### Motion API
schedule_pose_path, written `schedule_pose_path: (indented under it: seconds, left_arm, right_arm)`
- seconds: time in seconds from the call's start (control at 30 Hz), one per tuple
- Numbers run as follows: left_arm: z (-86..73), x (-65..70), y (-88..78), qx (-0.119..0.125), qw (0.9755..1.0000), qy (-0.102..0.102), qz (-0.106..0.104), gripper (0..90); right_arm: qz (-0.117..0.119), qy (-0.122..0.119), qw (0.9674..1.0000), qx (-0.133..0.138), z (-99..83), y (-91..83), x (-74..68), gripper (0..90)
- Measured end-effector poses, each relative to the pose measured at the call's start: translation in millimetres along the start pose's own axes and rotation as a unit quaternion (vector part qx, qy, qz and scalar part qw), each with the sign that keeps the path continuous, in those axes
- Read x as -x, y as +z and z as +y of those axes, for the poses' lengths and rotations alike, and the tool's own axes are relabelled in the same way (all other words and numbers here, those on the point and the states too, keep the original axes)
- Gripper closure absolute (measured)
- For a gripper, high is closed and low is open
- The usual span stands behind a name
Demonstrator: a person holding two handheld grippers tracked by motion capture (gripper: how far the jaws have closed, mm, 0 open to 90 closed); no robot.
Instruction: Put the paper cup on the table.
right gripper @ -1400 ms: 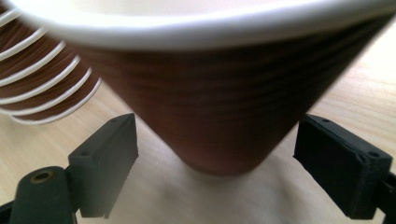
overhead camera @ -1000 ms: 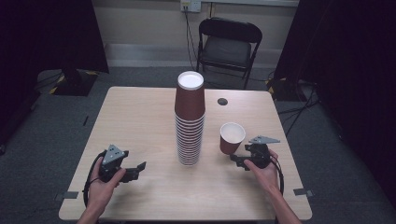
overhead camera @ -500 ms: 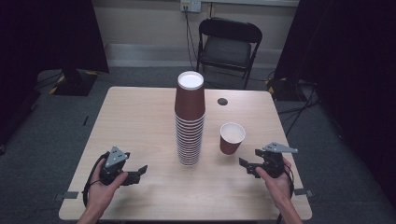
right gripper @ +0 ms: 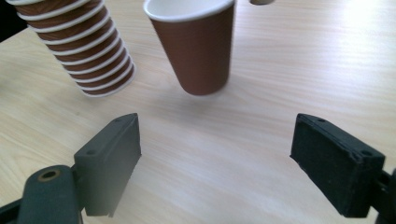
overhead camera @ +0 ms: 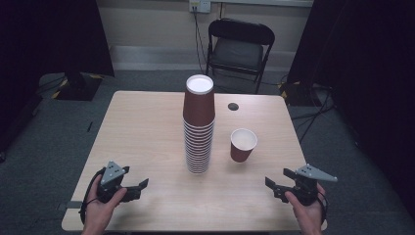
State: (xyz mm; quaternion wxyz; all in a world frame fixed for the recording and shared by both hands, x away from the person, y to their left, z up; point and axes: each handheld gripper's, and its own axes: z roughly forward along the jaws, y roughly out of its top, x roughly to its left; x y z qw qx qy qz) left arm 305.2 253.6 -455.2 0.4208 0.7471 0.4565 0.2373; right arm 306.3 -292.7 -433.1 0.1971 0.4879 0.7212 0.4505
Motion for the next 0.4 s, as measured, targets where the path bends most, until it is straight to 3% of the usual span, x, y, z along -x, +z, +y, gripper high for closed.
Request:
schedule_pose_path:
  seconds: [0.1, 0.2, 0.4]
  left_arm:
    - [-3.8, -4.1, -4.8, 0.007, 0.9999, -0.012, 0.002, 15.7]
    - [-8.6, -4.3, -5.2, -0.003, 0.9998, -0.017, 0.001, 15.7]
    - [-11.6, -4.8, -1.1, -0.012, 0.9998, -0.017, -0.005, 15.8]
  right_arm:
    - [-0.004, 0.012, 0.9999, 0.001, -8.9, -5.9, 4.7, 15.8]
    - [-0.019, 0.014, 0.9997, 0.012, -11.4, -10.7, 8.6, 16.3]
    - [-0.027, 0.013, 0.9995, -0.007, -19.7, -4.3, 11.1, 15.8]
